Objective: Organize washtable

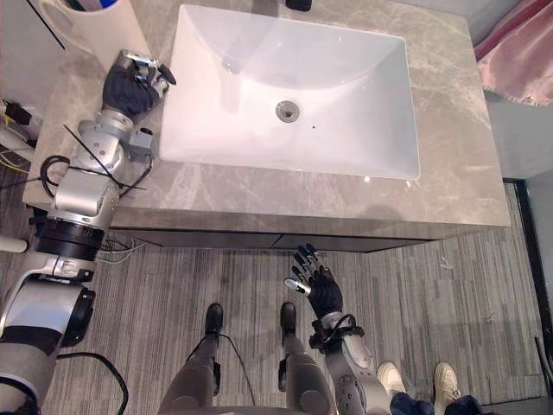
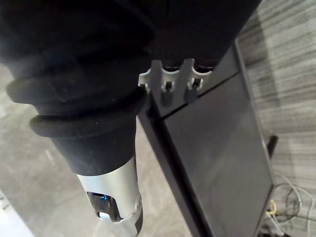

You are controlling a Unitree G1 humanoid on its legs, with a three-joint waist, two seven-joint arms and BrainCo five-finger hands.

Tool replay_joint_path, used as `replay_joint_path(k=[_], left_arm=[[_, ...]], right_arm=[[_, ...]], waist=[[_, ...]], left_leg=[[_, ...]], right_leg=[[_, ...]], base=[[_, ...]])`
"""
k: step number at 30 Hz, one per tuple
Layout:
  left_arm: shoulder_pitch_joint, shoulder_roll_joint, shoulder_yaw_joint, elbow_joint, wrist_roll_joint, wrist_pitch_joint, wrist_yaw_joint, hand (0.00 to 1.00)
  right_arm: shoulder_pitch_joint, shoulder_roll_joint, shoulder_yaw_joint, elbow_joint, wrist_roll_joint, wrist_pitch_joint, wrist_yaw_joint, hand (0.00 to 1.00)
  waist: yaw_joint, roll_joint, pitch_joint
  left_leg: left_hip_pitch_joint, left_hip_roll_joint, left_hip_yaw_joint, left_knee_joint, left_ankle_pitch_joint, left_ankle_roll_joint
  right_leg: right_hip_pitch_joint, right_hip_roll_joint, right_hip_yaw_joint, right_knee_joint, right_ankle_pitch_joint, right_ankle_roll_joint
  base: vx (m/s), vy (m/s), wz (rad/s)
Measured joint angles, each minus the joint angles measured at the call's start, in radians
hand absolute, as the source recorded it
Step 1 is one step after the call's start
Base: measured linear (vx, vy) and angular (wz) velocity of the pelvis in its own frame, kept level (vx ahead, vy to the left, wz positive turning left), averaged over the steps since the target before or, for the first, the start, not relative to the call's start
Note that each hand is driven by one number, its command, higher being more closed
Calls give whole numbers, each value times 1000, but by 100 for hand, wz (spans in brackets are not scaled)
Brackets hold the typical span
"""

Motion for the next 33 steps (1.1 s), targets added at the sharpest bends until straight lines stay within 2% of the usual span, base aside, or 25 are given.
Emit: replay_joint_path(k=[4,11,25,29,33], left_arm=[[-47,1,-1,48,-1,0,0,100],[-55,18,-1,65,-1,-1,7,100],[-175,29,-61,218,-28,0,-7,100],[-160,33,-62,197,-40,0,-7,100],[-44,37,-71,44,-63,-7,-31,100]], right_arm=[[0,0,4,0,0,-1,1,0],[0,0,11,0,1,-2,2,0],[-1,-2,29,0,3,-2,3,0],[-7,-1,31,0,4,-2,3,0],[-20,0,31,0,13,-2,3,0]], waist=[[-1,-1,1],[-22,-1,2],[-38,-6,17],[-43,-6,17],[-42,-6,17]], left_leg=[[-5,0,-1,0,0,0],[-4,0,-2,0,0,0],[12,1,8,0,0,0],[16,1,10,0,0,0],[27,1,10,0,0,0]], right_leg=[[-4,0,0,0,1,1],[-3,0,-1,0,1,1],[7,1,6,0,5,-5],[11,1,7,0,5,-5],[22,1,5,0,5,-5]], base=[[0,0,0],[0,0,0],[0,0,0],[0,0,0],[0,0,0]])
